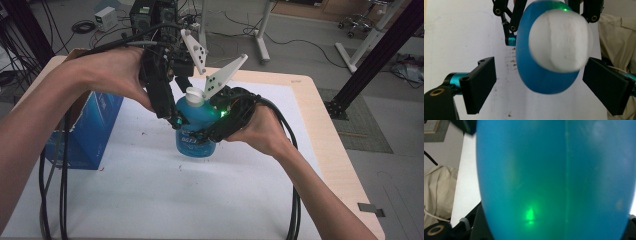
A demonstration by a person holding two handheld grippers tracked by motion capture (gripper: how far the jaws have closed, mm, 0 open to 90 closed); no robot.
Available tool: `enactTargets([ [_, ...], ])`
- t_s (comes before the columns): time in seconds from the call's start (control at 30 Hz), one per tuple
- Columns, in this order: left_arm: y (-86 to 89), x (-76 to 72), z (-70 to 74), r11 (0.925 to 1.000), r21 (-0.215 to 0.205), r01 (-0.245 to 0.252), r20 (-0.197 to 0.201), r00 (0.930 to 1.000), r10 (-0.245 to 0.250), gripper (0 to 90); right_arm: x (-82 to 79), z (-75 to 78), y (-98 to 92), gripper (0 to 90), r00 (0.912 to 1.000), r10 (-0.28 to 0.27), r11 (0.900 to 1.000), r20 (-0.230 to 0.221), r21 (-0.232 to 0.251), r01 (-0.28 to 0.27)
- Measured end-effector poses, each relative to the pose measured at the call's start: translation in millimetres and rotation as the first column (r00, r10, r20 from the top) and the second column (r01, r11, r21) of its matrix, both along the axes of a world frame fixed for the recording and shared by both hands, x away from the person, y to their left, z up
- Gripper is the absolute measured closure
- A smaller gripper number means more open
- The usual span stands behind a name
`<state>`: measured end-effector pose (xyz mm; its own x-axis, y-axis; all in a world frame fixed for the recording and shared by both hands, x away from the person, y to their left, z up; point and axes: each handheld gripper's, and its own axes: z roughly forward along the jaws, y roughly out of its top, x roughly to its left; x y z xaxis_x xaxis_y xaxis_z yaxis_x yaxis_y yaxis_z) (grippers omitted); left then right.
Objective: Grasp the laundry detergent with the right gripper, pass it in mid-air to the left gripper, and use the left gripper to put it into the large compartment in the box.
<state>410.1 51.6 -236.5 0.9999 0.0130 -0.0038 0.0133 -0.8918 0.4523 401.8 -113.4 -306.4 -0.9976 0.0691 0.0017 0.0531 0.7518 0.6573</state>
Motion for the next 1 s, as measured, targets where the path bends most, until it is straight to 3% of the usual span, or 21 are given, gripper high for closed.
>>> enactTargets([
  [0.57,-9.7,-1.3,-5.1,0.9992,-0.04,-0.005,-0.002,1.0,0.005,15.1,2.2,0.0,3.7,45.7,1.0,0.003,1.0,0.006,0.007,-0.004],
  [1.0,-9.1,-1.2,-6.8,0.9997,-0.025,0.004,-0.019,0.9998,-0.004,23.1,2.8,-0.8,4.0,45.7,0.9999,-0.002,1.0,0.01,0.001,0.002],
])
